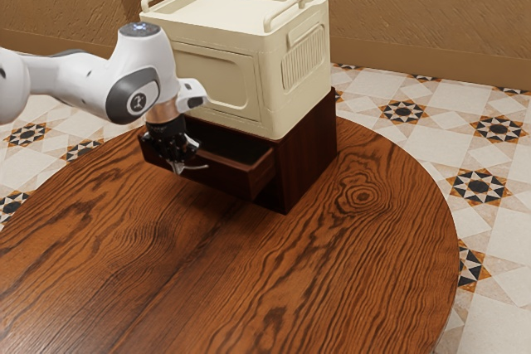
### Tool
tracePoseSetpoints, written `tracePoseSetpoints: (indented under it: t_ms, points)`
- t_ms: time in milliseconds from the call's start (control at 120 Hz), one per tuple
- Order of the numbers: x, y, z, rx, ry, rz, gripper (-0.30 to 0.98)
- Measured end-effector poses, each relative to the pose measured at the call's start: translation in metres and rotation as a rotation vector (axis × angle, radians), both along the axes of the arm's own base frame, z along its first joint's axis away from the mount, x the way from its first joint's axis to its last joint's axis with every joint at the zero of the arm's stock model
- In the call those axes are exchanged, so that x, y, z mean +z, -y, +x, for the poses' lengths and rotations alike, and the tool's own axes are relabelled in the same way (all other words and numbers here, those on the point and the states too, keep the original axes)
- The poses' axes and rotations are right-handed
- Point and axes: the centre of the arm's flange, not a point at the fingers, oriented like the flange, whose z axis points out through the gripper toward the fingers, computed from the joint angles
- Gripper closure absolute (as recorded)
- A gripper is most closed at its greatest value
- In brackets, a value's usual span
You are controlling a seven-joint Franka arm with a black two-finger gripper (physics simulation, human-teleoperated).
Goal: Push the drawer handle with one arm to close the drawer
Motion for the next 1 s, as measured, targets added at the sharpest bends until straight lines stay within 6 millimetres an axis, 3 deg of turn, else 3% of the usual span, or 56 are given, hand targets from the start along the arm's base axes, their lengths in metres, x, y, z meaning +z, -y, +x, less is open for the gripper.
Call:
tracePoseSetpoints:
  t_ms: [608, 1000]
  points:
    - [-0.018, 0.001, 0.031, -0.058, 0.079, 0.000, 0.79]
    - [-0.008, -0.001, 0.056, -0.068, 0.157, -0.006, 0.79]
